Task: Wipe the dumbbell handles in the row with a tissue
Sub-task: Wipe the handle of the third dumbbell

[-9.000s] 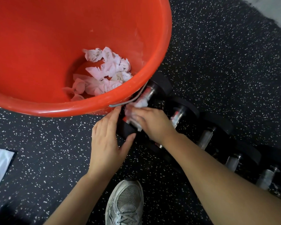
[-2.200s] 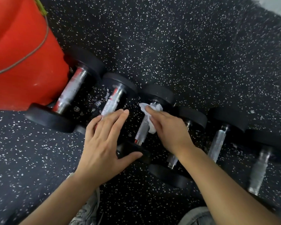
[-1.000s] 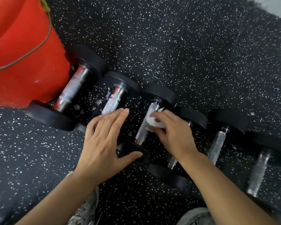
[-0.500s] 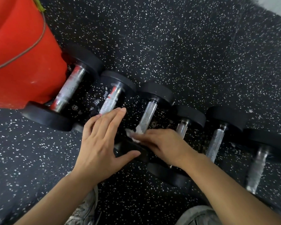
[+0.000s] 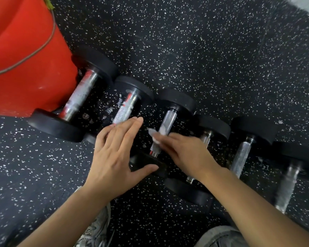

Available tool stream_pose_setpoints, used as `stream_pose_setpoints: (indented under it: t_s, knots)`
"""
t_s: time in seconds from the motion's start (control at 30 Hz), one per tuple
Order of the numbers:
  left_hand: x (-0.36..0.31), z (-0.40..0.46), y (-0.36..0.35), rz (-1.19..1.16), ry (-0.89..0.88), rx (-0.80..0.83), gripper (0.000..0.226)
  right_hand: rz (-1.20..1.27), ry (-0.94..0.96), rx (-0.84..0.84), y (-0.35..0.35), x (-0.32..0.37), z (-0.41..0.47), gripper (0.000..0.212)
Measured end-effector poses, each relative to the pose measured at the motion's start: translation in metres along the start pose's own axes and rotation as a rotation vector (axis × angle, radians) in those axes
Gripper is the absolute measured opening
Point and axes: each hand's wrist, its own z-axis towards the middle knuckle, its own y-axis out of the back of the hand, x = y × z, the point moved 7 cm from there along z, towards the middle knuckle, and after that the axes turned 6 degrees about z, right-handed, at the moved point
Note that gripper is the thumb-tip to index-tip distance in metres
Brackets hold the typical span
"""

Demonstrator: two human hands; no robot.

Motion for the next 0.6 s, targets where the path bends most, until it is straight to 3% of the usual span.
stream_pose_setpoints:
  t_s: [0.1,0.17,0.23,0.3,0.43,0.6]
  knots:
    - [0.0,0.0,0.0,-0.001,0.0,-0.002,0.108,-0.025,0.129,0.147,-0.007,0.01,-0.01,0.05]
    - [0.0,0.0,0.0,-0.002,-0.001,-0.005,0.108,-0.013,0.141,0.008,0.007,0.004,-0.008,0.05]
    - [-0.001,0.0,0.001,0.001,-0.003,-0.01,0.109,0.022,0.005,-0.213,0.027,-0.014,0.002,0.048]
    - [-0.001,0.0,0.001,0.007,-0.005,-0.011,0.109,-0.026,-0.148,-0.29,0.033,-0.025,0.014,0.044]
    - [-0.001,0.0,0.002,0.007,-0.002,-0.016,0.109,-0.044,-0.186,-0.184,0.015,-0.014,0.017,0.046]
    - [-0.001,0.0,0.0,0.004,0.003,-0.008,0.108,-0.038,0.078,0.082,-0.012,0.009,-0.009,0.056]
